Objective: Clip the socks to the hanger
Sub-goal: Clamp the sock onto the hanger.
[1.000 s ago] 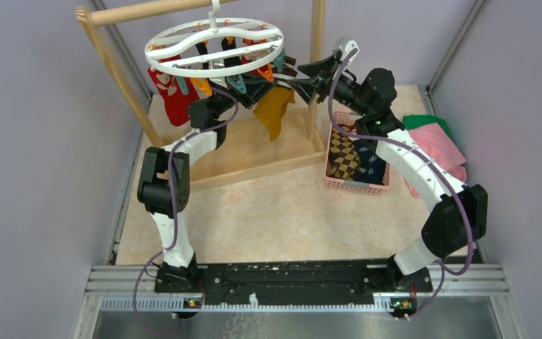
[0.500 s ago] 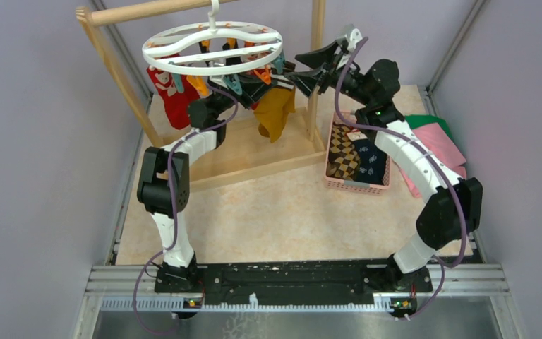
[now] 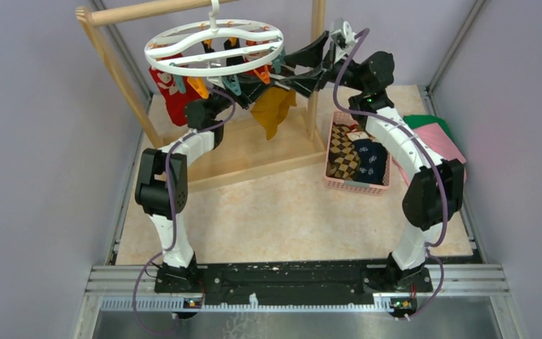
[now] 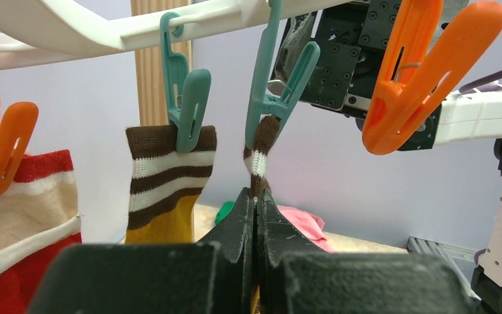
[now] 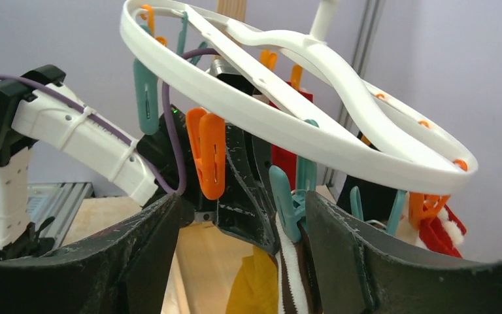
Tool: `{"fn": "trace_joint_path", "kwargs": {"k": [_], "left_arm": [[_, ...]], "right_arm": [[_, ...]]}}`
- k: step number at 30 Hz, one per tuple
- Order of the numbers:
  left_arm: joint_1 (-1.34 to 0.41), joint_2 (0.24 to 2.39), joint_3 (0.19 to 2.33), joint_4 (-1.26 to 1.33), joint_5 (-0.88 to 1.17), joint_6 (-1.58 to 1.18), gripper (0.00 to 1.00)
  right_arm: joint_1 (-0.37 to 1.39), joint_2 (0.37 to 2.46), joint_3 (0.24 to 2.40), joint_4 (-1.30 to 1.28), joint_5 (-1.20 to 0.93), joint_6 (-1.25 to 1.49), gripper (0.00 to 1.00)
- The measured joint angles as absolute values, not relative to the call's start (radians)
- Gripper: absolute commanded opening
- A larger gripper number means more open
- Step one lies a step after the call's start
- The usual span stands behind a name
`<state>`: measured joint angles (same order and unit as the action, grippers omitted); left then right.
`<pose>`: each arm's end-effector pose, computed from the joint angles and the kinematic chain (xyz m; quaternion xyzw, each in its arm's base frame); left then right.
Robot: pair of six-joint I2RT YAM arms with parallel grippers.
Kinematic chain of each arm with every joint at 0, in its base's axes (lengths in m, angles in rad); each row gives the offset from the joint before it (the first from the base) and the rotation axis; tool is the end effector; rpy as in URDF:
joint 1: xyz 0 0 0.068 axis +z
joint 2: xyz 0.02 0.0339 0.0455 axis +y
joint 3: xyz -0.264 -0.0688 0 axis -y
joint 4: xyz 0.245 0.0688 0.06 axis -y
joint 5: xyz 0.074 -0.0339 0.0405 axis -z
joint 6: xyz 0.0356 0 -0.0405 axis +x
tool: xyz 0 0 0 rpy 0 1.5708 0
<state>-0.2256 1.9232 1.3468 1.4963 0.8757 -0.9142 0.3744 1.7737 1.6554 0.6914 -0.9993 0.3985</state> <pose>0.3914 -0.1179 0.3551 0.2804 0.4082 -0.5771 0.6494 0.3631 0.1749 0.4533 -0.4156 0.4250 0.5028 0.6275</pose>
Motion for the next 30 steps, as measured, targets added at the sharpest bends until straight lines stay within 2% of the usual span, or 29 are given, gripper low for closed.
{"fn": "trace_joint_path", "kwargs": {"k": [9,30], "left_arm": [[-0.224,1.915,1.346,1.496,0.876,-0.914,0.00],[-0.224,1.882,1.325,1.496,0.878,-0.914,0.00]], "right_arm": [[0.374,1.828,1.756,0.744,-1.057,0.424,0.69],[0.371,1.852,1.753,0.793,-1.023,0.485,0.67]]}}
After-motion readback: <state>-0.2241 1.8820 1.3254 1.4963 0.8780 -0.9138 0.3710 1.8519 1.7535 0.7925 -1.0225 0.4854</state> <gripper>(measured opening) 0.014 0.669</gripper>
